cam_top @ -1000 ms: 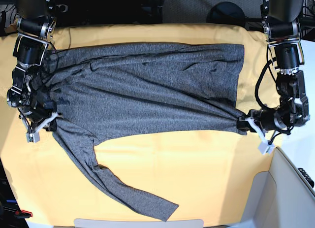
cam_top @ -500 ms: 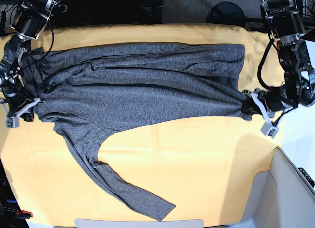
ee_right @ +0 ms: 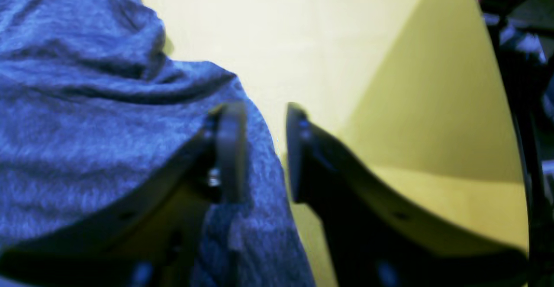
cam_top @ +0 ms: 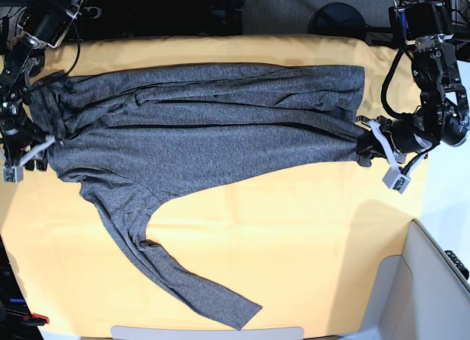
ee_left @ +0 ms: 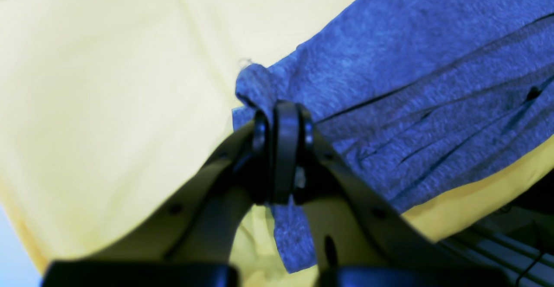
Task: Fold the T-shirt properly
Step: 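Lift the hem and fold it over toward the shoulder edge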
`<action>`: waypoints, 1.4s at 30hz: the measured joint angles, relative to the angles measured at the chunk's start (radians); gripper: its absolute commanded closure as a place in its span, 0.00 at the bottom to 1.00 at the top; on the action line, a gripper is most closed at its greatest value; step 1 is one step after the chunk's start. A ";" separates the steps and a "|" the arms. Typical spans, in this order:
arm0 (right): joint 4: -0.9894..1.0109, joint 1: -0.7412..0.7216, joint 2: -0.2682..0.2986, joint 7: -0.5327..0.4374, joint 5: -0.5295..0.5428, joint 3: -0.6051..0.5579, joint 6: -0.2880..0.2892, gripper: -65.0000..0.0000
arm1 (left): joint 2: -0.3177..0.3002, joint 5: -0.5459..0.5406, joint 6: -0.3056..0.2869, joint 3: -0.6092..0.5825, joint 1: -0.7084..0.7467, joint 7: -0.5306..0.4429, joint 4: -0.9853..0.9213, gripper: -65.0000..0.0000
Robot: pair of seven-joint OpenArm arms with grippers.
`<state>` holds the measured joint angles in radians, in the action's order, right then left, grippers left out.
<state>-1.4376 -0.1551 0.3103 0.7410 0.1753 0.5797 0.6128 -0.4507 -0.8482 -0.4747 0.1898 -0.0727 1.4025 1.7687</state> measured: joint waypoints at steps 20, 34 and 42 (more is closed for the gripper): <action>0.487 -0.264 0.044 0.041 0.234 -0.109 0.077 0.46 | 0.002 0.001 0.000 -0.004 -0.002 -0.008 0.000 1.00; 0.609 -0.358 0.030 0.023 0.236 -0.156 0.079 0.47 | 0.002 0.001 0.000 -0.005 -0.002 -0.008 0.000 1.00; 0.653 -0.357 0.027 -0.028 0.243 -0.211 0.077 0.47 | 0.002 0.000 0.000 -0.005 -0.002 -0.008 0.000 1.00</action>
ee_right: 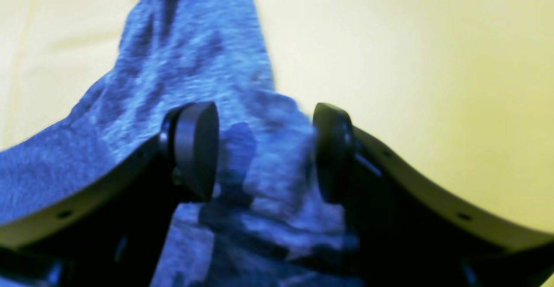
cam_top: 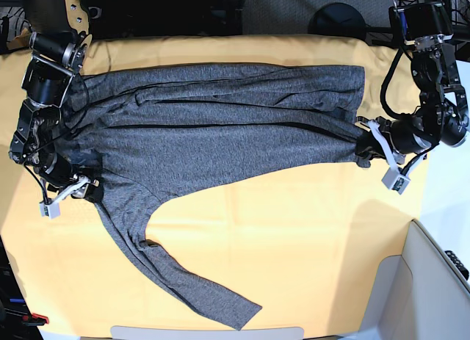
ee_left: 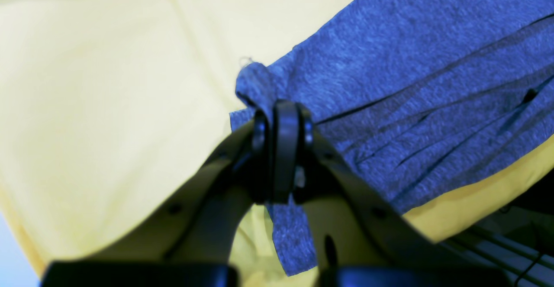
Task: Fold the T-shirt properly
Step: 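Lift the hem and fold it over toward the shoulder edge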
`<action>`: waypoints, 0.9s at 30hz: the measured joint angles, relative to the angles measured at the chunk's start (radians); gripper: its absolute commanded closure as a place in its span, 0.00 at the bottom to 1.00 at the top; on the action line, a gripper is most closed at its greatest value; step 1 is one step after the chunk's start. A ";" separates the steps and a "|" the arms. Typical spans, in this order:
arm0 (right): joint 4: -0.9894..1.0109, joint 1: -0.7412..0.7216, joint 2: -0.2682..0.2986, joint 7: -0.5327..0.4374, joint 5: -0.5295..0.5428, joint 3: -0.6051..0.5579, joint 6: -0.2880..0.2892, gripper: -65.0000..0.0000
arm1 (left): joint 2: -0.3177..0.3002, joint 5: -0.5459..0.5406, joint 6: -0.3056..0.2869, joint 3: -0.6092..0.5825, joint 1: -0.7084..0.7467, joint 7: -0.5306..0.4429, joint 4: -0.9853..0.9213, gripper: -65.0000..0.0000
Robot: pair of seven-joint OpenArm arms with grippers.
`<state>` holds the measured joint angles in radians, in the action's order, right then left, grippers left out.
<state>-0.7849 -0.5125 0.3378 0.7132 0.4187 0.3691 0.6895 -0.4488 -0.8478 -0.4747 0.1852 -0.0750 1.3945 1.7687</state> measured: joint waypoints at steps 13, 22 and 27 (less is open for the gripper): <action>0.000 0.000 -0.025 0.001 -0.001 -0.044 0.002 0.99 | 0.000 0.000 0.000 0.000 0.000 0.000 0.000 1.00; -0.090 0.001 0.023 0.019 -0.003 -0.037 0.001 1.00 | 0.010 0.000 0.000 0.000 0.000 0.000 0.000 1.00; -0.247 0.035 0.029 0.016 0.007 -0.037 0.003 1.00 | 0.013 0.000 0.000 0.003 0.000 0.000 0.000 1.00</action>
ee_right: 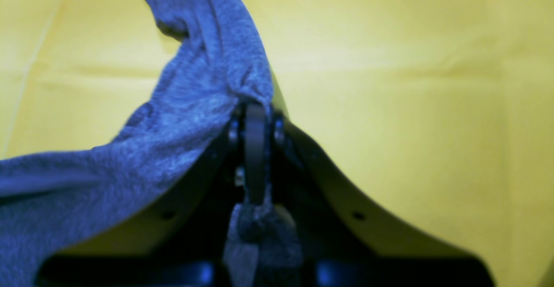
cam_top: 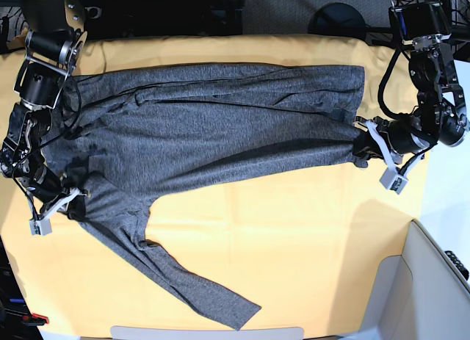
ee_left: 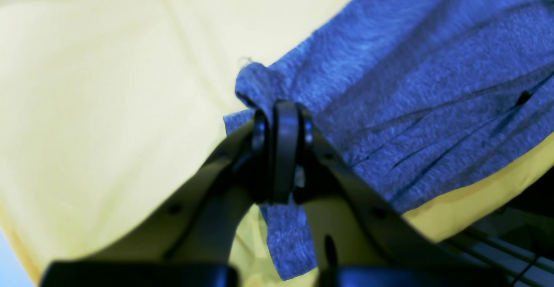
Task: Fold the T-shirt properly
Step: 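Lift the hem and fold it over toward the shoulder edge, then lower the folded hem onto the shirt and open both grippers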
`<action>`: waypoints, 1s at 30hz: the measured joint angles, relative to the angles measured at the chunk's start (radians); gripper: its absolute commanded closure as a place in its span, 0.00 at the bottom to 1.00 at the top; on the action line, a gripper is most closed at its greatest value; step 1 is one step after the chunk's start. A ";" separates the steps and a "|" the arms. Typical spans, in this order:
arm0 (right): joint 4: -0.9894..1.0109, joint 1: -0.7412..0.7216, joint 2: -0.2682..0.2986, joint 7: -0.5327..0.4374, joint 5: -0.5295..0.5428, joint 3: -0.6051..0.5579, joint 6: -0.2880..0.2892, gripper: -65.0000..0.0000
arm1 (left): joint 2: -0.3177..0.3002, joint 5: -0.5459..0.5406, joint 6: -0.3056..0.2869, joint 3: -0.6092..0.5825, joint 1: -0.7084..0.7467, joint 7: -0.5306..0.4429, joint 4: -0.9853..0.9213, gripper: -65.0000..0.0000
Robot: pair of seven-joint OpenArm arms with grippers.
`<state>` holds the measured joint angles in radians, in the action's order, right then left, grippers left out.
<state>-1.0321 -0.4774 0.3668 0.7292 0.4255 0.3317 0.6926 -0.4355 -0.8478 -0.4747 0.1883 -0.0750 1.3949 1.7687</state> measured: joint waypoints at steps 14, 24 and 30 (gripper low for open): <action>-0.448 0.283 0.004 0.135 0.052 0.137 0.002 1.00 | -0.008 -0.005 -0.001 0.005 0.012 -0.006 0.121 1.00; -0.521 0.458 0.003 0.136 0.053 0.220 0.004 1.00 | -0.044 -0.005 -0.004 0.002 0.089 0.007 0.134 1.00; -0.521 0.509 -0.002 0.128 0.060 0.219 0.007 1.00 | -0.063 -0.003 -0.004 0.002 0.145 0.000 0.129 1.00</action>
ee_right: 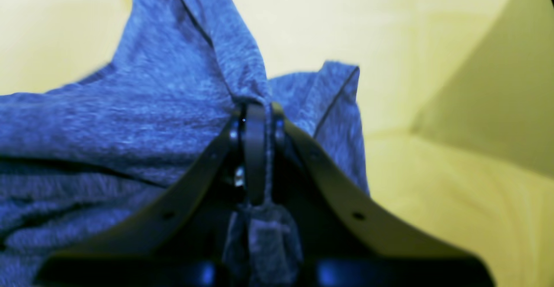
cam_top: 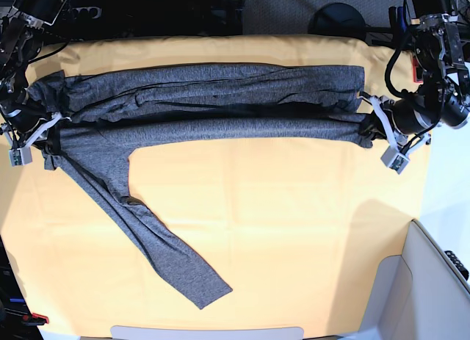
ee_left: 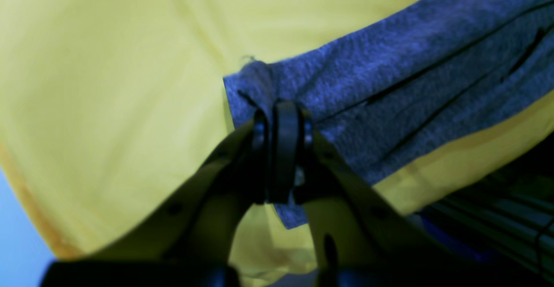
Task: Fold the T-shirt properly
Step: 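Lower the folded hem onto the shirt and open both grippers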
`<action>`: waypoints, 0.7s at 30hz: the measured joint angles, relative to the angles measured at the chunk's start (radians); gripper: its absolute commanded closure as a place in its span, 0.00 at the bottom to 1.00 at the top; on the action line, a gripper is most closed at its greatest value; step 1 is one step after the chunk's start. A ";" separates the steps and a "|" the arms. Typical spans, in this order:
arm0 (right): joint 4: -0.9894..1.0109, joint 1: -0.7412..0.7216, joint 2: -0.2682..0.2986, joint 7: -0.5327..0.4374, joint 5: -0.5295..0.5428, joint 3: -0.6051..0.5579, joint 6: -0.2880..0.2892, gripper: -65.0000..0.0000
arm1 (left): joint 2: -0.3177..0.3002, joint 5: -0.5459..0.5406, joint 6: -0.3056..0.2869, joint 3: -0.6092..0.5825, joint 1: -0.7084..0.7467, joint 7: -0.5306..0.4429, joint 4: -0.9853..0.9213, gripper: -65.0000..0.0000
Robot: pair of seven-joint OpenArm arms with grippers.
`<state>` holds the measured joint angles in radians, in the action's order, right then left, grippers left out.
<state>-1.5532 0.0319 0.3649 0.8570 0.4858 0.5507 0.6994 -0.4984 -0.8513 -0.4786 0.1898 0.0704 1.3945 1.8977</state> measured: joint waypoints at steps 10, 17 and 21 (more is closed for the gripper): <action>0.006 0.061 -0.001 0.001 0.000 0.000 0.000 1.00 | 0.001 0.002 0.000 0.000 0.043 -0.004 0.000 1.00; 0.010 0.059 -0.020 -0.005 -0.150 0.000 0.000 1.00 | 0.000 0.000 0.000 -0.001 0.085 -0.008 0.000 1.00; 0.014 0.053 -0.061 -0.011 -0.224 0.000 0.001 0.99 | 0.002 -0.001 0.000 -0.002 0.096 -0.007 -0.006 0.99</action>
<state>-1.5394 0.0849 0.3035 0.8459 0.2615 0.5503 0.7002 -0.4965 -0.8520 -0.4786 0.1883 0.1661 1.3872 1.8915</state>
